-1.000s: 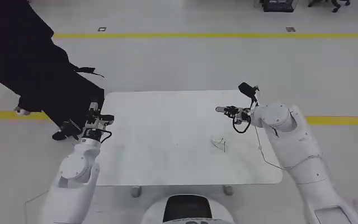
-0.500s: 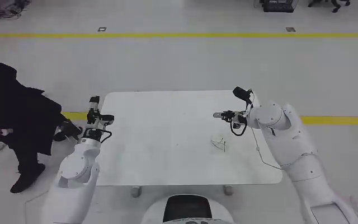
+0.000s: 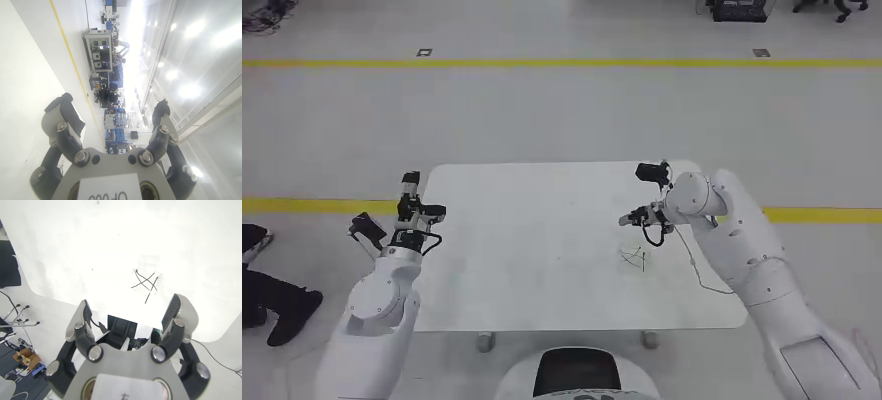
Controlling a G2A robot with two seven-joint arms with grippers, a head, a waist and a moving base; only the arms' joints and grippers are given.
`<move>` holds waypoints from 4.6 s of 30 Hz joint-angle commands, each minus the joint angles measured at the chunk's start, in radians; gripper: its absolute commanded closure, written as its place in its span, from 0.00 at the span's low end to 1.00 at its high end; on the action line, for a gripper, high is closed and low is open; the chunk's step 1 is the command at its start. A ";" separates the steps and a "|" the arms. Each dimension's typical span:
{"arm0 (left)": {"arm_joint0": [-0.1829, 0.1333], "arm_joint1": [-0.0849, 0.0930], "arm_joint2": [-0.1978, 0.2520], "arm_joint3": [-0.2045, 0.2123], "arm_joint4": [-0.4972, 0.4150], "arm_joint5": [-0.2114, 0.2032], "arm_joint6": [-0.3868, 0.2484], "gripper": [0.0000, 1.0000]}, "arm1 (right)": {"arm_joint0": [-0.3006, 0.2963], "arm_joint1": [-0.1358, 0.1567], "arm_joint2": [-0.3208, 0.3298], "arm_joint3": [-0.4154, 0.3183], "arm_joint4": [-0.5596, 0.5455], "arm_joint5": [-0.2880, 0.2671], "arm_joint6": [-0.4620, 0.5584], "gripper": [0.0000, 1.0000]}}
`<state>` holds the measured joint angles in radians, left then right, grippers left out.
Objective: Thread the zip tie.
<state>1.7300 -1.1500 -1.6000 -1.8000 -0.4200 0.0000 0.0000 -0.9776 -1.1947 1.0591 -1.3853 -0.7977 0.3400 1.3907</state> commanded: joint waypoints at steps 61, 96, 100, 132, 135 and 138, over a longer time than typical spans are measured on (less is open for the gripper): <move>0.000 0.000 0.000 0.000 0.000 0.000 0.000 0.00 | 0.023 -0.252 0.047 0.306 -0.416 0.000 -0.001 0.00; 0.000 0.000 0.000 0.000 0.000 0.000 0.000 0.00 | -0.146 -0.468 0.415 0.235 -0.769 0.000 -0.001 0.00; 0.000 0.000 0.000 0.000 0.000 0.000 0.000 0.00 | -0.146 -0.468 0.415 0.235 -0.769 0.000 -0.001 0.00; 0.000 0.000 0.000 0.000 0.000 0.000 0.000 0.00 | -0.117 -0.482 0.457 0.342 -0.754 0.000 -0.048 0.66; 0.000 0.000 0.000 0.000 0.000 0.000 0.000 0.00 | -0.108 -0.484 0.463 0.368 -0.753 0.000 -0.060 0.67; 0.000 0.000 0.000 0.000 0.000 0.000 0.000 0.00 | -0.099 -0.487 0.477 0.389 -0.756 0.000 -0.075 0.69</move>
<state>1.7300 -1.1500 -1.6000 -1.8000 -0.4200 0.0000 0.0000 -1.0788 -1.6806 1.5313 -1.0022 -1.5531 0.3400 1.3204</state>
